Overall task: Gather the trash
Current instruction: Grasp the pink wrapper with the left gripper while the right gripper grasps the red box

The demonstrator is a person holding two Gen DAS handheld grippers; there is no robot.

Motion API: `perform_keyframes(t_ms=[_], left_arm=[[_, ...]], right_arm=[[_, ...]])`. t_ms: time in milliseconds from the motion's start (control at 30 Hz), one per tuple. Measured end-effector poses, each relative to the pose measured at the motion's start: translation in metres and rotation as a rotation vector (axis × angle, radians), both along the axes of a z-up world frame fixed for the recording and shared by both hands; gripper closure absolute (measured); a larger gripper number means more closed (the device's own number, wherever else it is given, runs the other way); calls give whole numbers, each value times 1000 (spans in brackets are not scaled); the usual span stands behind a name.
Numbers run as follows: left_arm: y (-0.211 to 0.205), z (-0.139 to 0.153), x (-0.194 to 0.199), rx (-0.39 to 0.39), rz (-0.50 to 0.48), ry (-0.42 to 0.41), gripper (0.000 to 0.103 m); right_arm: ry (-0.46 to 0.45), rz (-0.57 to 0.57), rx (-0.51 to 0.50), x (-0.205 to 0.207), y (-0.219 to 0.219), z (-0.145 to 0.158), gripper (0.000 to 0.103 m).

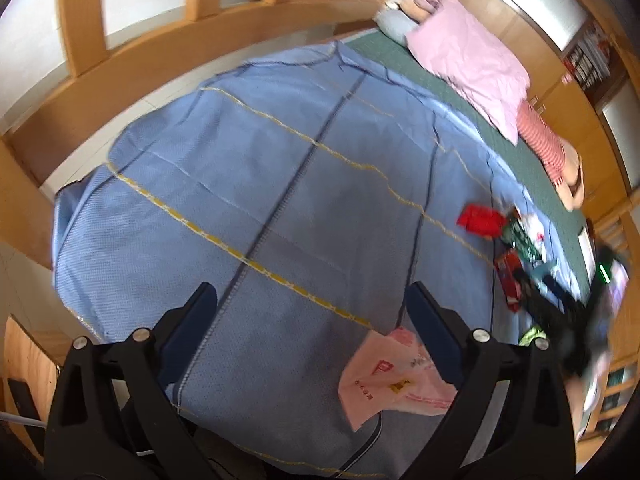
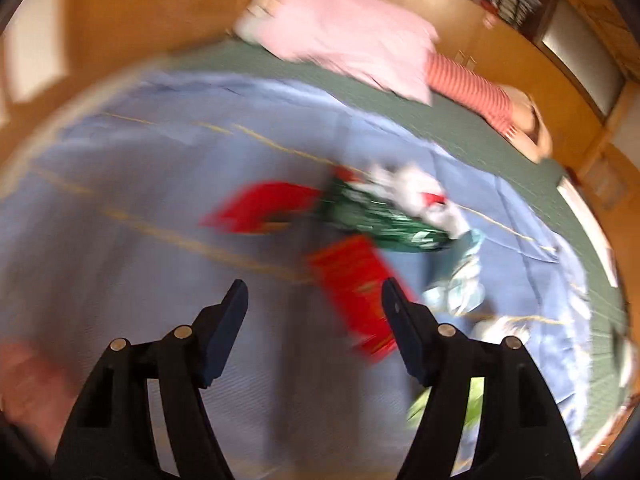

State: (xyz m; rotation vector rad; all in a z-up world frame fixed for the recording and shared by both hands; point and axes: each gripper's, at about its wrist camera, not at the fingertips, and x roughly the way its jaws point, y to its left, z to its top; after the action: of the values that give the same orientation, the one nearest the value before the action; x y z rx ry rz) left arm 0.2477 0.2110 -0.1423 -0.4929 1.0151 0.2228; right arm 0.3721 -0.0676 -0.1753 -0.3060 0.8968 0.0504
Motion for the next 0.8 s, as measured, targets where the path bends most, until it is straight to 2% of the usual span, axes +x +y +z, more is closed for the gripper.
perform_keyframes(t_ms=[100, 167, 267, 333, 433, 567, 633, 700, 733, 767, 800], left_arm=[[-12, -8, 8, -20, -81, 30, 6], [-22, -14, 12, -27, -141, 55, 6], [-41, -23, 15, -47, -237, 87, 6], [-53, -27, 16, -27, -275, 95, 6], [-65, -37, 20, -17, -305, 114, 5], [-81, -56, 21, -41, -353, 144, 5], [-90, -67, 20, -51, -386, 153, 16], [-96, -69, 19, -46, -397, 123, 21], [-98, -67, 18, -34, -406, 101, 36], [-100, -66, 17, -45, -429, 75, 47], [-101, -65, 17, -73, -447, 62, 55]], right_arm=[[83, -53, -63, 29, -16, -24, 34], [125, -62, -66, 35, -22, -37, 34], [98, -46, -44, 23, -21, -40, 39], [101, -21, -39, 9, -17, -37, 40], [131, 32, -17, -16, -6, -35, 40], [183, 79, -28, -49, 0, -35, 40], [198, 79, -11, -61, -1, -31, 40], [199, 73, 10, -74, -3, -26, 40], [192, 71, 20, -81, -4, -23, 49], [186, 70, 28, -86, -5, -19, 69], [174, 56, 20, -92, -7, -15, 72]])
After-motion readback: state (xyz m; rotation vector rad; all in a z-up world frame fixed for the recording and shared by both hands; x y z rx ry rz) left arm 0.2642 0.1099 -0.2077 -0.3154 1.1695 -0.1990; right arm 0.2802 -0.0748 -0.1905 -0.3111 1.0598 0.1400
